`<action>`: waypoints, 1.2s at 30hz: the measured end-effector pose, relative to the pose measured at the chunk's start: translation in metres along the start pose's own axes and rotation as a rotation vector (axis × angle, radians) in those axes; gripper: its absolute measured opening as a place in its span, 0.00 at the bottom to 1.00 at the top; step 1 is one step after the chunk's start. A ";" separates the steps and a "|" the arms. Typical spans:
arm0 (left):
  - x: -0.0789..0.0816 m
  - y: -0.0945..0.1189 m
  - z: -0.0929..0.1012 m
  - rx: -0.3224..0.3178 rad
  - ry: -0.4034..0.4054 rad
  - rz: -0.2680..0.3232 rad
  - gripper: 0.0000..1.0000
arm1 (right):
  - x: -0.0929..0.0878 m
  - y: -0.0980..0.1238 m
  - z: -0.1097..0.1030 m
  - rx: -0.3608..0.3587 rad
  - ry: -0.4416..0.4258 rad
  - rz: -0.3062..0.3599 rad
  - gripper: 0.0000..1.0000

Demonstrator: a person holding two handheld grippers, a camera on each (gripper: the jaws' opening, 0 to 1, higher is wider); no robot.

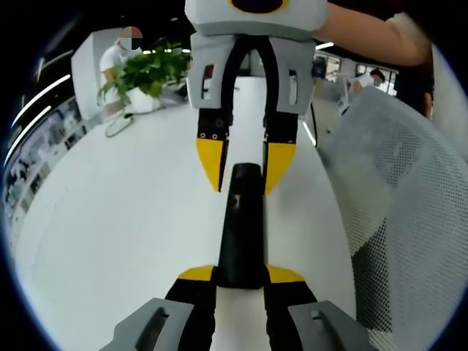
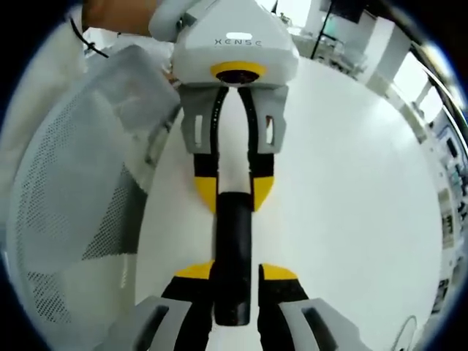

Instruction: Press the specified remote control buttons in sequence, fully releasing each button before pressing the next.

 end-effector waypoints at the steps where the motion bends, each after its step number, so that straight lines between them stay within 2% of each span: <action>1: 0.000 0.000 0.000 0.000 0.000 -0.001 0.24 | -0.001 0.000 -0.001 0.003 -0.003 -0.002 0.20; 20: -0.001 0.000 -0.001 -0.003 -0.001 -0.010 0.24 | -0.021 0.000 -0.002 0.011 -0.027 -0.014 0.25; 36: 0.000 -0.001 -0.001 -0.004 -0.001 -0.020 0.24 | -0.046 -0.002 -0.005 0.022 -0.062 -0.029 0.30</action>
Point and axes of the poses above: the point that each gripper's makers call its tool centre point, and the gripper's own axes: y roughly backward along the fingers, z roughly to its right, x roughly out of its top, the point moved 1 cm from there along y, roughly backward along the fingers, and after that the axes turned 13 degrees about -z, right-handed, at the moved point
